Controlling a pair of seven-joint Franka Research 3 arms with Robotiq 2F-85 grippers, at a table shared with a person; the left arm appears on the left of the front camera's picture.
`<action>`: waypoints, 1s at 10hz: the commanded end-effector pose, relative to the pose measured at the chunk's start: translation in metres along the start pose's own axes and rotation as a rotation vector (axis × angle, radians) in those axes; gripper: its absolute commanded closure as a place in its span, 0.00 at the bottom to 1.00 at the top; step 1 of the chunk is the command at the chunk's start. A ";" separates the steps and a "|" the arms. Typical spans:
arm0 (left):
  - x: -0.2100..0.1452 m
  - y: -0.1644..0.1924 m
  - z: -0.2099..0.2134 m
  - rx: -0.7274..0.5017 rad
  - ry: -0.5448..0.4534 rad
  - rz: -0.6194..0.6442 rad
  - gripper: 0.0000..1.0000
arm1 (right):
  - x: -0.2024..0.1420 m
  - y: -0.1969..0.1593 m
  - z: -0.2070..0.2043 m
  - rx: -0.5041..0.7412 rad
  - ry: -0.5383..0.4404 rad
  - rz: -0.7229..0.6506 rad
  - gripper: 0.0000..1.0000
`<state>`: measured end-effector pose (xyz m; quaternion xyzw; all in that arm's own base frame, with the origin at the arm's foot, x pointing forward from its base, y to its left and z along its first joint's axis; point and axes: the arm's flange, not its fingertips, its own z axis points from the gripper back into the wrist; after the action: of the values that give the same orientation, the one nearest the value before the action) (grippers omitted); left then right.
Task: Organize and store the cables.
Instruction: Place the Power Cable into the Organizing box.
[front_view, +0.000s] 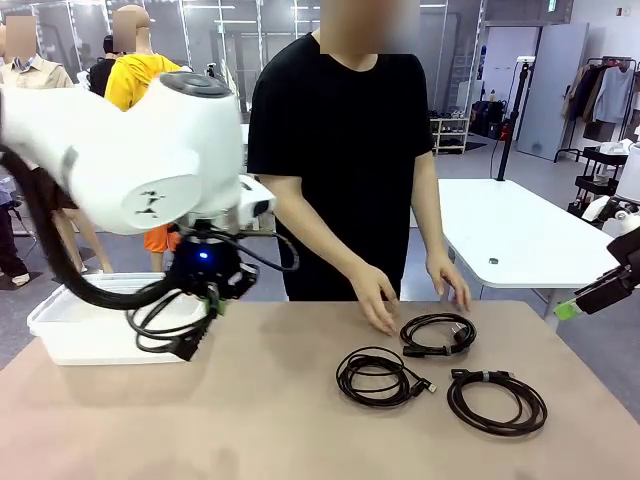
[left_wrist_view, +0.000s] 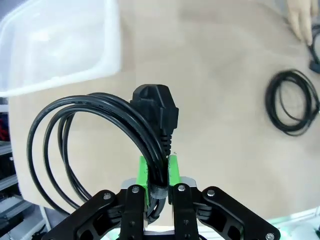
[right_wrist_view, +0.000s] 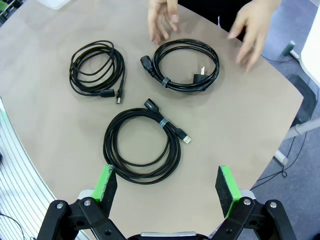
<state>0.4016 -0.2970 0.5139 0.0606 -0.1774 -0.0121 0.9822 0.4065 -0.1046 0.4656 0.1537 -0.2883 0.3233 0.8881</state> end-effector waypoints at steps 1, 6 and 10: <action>0.001 0.052 -0.001 -0.012 -0.068 0.013 1.00 | 0.002 -0.002 0.002 -0.006 0.010 0.001 0.00; 0.065 0.181 -0.029 -0.030 -0.066 0.080 1.00 | 0.002 -0.002 0.002 -0.006 0.010 0.001 0.00; 0.118 0.222 -0.102 -0.019 -0.023 0.082 1.00 | 0.002 -0.002 0.002 -0.006 0.010 0.001 0.00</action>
<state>0.5261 -0.0653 0.4893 0.0512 -0.1857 0.0410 0.9804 0.4067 -0.1052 0.4657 0.1532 -0.2883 0.3228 0.8884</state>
